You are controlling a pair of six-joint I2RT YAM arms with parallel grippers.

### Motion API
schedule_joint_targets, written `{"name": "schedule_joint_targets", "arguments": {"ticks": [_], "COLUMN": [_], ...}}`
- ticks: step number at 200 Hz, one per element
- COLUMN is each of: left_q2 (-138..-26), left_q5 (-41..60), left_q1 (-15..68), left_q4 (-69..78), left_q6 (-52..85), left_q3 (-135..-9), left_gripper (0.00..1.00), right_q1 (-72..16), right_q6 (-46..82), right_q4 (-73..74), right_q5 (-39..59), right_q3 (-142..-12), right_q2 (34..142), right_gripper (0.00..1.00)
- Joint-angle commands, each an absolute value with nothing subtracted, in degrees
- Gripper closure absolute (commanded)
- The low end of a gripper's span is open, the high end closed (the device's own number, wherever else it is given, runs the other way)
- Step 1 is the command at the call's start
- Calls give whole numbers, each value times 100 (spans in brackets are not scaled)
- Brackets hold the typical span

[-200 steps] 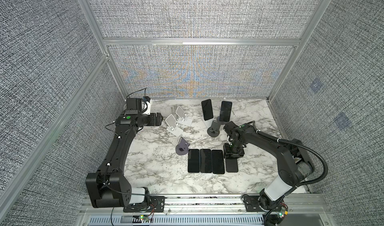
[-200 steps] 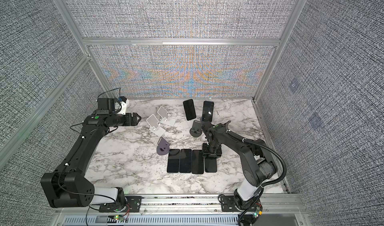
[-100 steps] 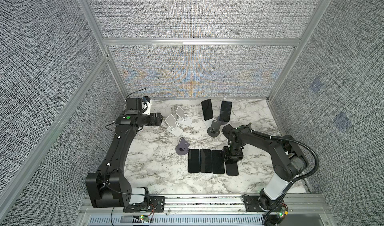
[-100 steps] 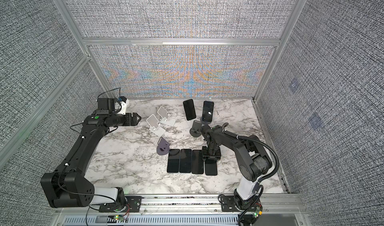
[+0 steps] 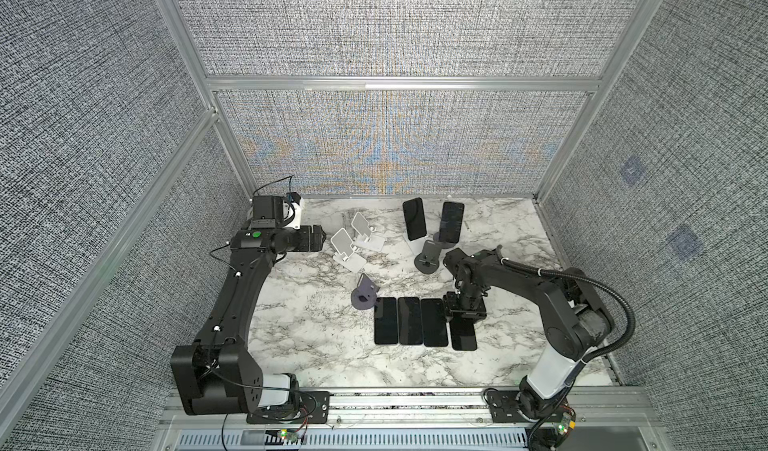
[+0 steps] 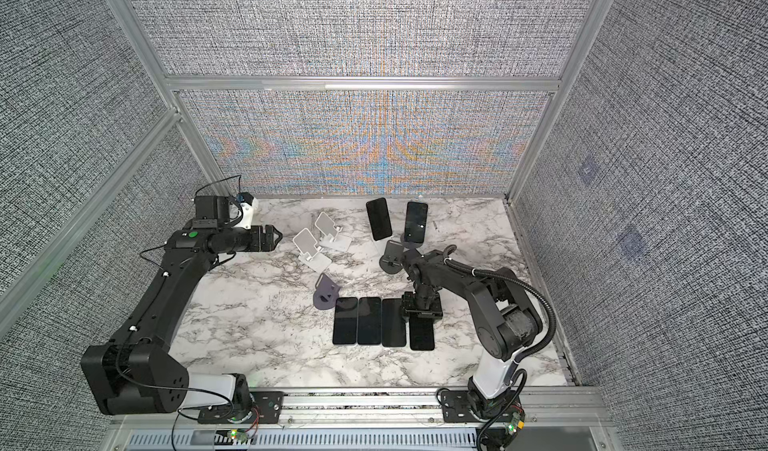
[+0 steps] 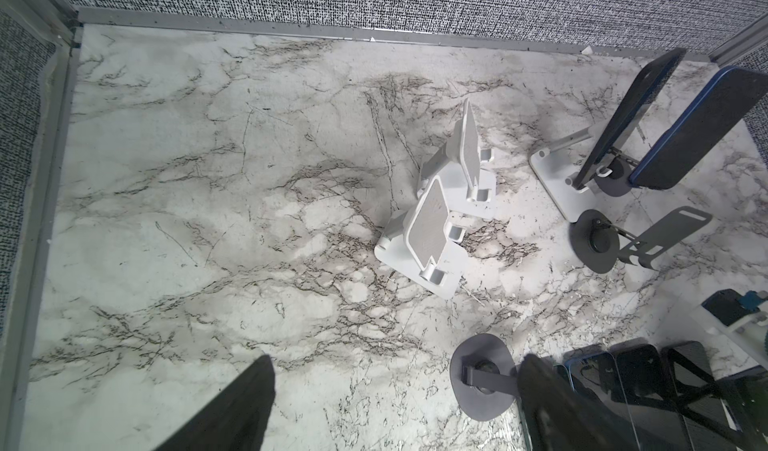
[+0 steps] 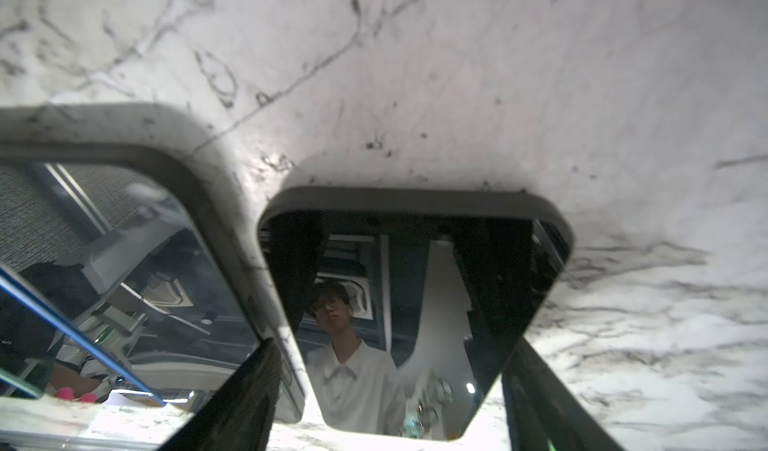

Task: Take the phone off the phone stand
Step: 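Open the right gripper to release the black phone and raise it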

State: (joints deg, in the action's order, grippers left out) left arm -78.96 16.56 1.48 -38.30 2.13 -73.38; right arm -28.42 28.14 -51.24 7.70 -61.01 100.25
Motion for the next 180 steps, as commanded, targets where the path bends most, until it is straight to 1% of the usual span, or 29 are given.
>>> {"name": "schedule_joint_targets", "arguments": {"ticks": [1, 31, 54, 77, 101, 123, 148, 180], "left_q2": [-7860, -7861, -7861, -7882, -7858, -7860, -7872, -7901], "left_q5": [1674, 1661, 1670, 1684, 1680, 1686, 1731, 1766], "left_q1": [149, 147, 148, 149, 144, 135, 149, 146], "left_q4": [-3841, -3846, -3847, -3863, -3850, -3857, -3849, -3843], "left_q6": [200, 192, 185, 185, 176, 176, 185, 189], "left_q3": [-7389, -7389, -7391, -7400, -7391, -7391, -7391, -7392], "left_gripper": [8, 8, 8, 8, 8, 8, 8, 8], "right_q1": [-2848, -2822, -2623, -2355, -2092, -2072, -2083, -2121], "right_q6": [2821, 2824, 2807, 2894, 3095, 3232, 3285, 3342], "right_q4": [-5051, -5180, -5292, -5505, -5581, -5697, -5688, -5503], "right_q5": [897, 691, 546, 162, -8, -228, -321, -221], "right_q3": [-6117, -6130, -6041, -5897, -5602, -5415, -5231, -5099], "right_q2": [10011, 9827, 9521, 9306, 9140, 9054, 9009, 9057], "right_gripper": [27, 28, 29, 31, 37, 43, 54, 55]}}
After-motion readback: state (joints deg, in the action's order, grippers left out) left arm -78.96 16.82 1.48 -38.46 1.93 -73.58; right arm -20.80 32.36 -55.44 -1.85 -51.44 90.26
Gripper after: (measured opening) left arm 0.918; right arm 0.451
